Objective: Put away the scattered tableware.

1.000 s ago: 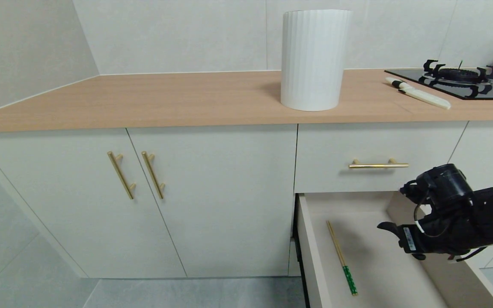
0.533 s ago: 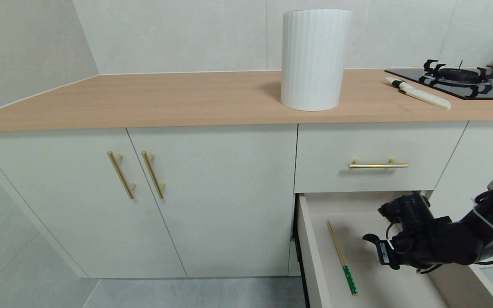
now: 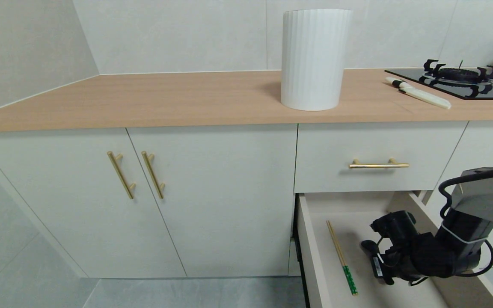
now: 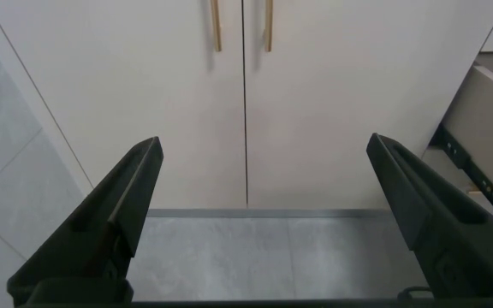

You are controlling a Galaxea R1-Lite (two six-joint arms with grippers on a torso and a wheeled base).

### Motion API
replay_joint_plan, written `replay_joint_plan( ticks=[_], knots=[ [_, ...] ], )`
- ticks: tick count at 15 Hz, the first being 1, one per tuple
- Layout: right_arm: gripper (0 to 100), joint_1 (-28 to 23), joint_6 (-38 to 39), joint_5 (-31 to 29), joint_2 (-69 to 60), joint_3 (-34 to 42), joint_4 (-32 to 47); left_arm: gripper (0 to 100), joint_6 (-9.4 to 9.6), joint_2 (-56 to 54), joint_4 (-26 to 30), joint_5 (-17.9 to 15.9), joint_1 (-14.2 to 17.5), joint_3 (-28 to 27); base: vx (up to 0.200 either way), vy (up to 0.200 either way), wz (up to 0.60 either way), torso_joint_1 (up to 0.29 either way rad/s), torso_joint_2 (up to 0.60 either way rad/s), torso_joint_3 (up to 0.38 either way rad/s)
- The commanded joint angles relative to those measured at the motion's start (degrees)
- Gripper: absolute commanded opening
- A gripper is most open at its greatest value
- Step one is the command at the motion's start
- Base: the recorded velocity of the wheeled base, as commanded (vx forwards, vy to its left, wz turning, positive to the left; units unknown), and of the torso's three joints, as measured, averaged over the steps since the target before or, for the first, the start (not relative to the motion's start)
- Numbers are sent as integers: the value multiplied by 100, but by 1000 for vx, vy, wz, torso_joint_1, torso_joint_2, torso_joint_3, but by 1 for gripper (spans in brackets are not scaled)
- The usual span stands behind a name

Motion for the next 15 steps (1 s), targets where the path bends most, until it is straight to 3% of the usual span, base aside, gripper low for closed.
replay_joint_plan(
  ticks=[1,5,6,11,15],
  knots=[
    [0,-11,-23,-21,220,-1,-43,100,1,0,-1,2,2,1,0,0,0,0,0,0],
    [0,-29,-23,-21,211,7,-122,100,1,0,-1,2,2,1,0,0,0,0,0,0],
    [100,-38,-23,-21,202,-1,-122,100,1,0,-1,2,2,1,0,0,0,0,0,0],
    [100,-82,-14,-21,-149,95,-166,100,1,0,-1,2,2,1,0,0,0,0,0,0],
    [100,-108,-49,-12,-2127,711,-96,100,1,0,-1,2,2,1,0,0,0,0,0,0]
  ],
)
